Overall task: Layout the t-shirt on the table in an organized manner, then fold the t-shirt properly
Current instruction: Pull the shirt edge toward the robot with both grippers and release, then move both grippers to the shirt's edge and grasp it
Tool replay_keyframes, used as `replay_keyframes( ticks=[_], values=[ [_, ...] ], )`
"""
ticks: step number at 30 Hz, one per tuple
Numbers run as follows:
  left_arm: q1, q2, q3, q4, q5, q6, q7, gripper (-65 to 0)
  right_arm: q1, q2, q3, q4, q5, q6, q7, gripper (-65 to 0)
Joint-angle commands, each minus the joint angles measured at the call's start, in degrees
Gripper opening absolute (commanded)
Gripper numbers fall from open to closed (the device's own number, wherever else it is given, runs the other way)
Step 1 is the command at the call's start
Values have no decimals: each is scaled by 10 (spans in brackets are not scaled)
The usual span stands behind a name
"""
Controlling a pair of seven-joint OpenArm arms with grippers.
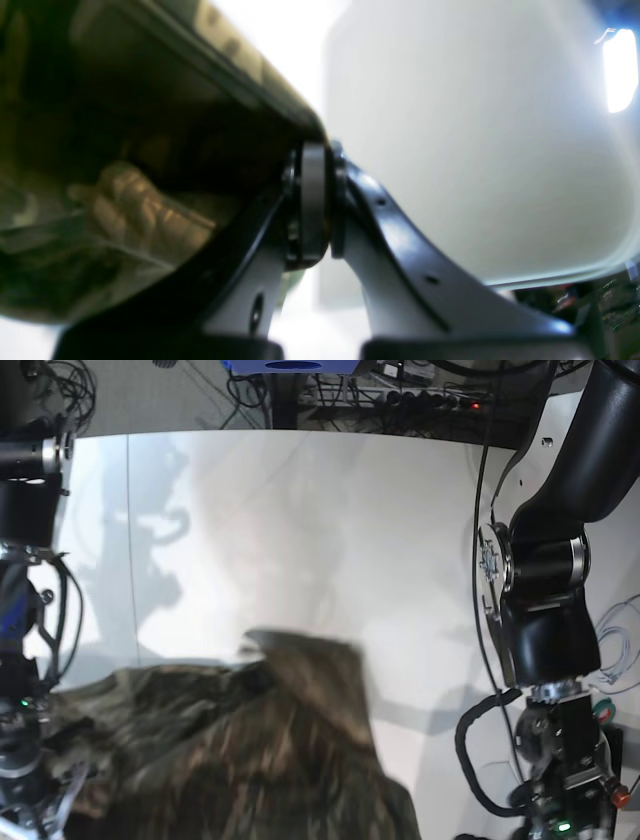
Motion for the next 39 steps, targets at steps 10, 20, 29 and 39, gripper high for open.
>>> replay_keyframes(
  ticks=[10, 20, 29, 39],
  values=[
    [295, -71, -110, 331, -152, 5, 27, -650, -238, -63, 76, 112, -5, -6, 8, -650],
    [562, -122, -108, 213, -150, 6, -77, -650, -327, -133, 70, -133, -7, -5, 132, -650],
    [577, -102, -87, 119, -41, 6, -142, -650, -263, -133, 71, -247, -8, -5, 79, -650],
    [574, -47, -89, 187, -42, 5, -45, -650, -322, -136, 71, -169, -5, -4, 50, -575]
  ],
)
